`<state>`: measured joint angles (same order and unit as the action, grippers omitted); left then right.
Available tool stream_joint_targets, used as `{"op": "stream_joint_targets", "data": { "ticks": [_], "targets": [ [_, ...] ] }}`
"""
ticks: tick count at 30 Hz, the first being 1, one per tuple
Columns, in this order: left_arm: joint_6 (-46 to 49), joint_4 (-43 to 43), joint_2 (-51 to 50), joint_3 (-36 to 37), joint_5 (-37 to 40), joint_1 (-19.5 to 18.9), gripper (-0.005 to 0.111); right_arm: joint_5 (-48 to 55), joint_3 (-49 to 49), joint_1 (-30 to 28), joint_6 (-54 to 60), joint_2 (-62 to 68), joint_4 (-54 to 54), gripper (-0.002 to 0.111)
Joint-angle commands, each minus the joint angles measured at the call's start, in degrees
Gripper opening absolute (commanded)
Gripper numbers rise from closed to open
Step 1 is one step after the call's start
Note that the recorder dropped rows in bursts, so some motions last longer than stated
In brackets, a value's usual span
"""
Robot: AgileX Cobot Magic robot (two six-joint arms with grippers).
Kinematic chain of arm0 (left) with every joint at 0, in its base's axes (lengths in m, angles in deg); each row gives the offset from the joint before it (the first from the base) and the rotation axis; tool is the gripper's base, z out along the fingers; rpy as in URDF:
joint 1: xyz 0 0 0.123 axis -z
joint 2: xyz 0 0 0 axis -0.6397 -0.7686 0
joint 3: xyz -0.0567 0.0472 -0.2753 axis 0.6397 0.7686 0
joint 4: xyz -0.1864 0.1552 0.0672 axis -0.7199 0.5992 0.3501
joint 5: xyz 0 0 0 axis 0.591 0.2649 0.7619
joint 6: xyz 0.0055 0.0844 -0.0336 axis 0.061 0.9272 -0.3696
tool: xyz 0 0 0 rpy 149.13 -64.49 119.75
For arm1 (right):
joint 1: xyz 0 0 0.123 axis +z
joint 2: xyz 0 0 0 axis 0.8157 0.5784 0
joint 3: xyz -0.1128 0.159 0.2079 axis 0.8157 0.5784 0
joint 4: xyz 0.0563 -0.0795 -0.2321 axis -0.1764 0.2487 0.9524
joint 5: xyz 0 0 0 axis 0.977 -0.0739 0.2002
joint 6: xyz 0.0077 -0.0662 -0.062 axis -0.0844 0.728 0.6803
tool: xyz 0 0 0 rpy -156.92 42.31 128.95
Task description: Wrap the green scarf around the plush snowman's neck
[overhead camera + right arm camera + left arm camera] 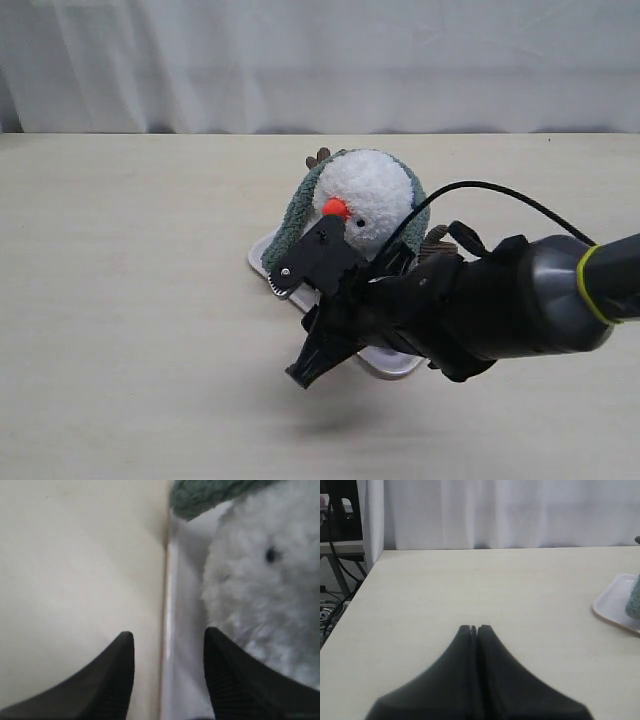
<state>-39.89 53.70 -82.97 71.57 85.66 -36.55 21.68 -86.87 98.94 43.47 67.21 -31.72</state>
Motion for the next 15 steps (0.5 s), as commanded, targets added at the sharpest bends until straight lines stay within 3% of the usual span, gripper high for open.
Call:
{"op": "stream_joint_targets", "data": {
  "ticks": [1,6,8,15],
  "targets": [
    [-0.24,0.1,0.18,0.15,-0.46,-0.2,0.0,-14.23,-0.63,5.61,11.17,0.01,-6.35,0.042],
    [-0.24,0.1,0.18,0.15,-0.46,-0.2,0.0,-29.07,-4.22,12.36,31.33,0.01,-27.18,0.042],
    [-0.24,0.1,0.18,0.15,-0.46,-0.2,0.0,-30.45,-5.33,13.0,31.52,0.17,-27.18,0.042],
    [-0.24,0.1,0.18,0.15,-0.46,-0.2,0.0,-15.1,-7.57,12.35,26.44,0.17,-27.18,0.042]
  ]
}}
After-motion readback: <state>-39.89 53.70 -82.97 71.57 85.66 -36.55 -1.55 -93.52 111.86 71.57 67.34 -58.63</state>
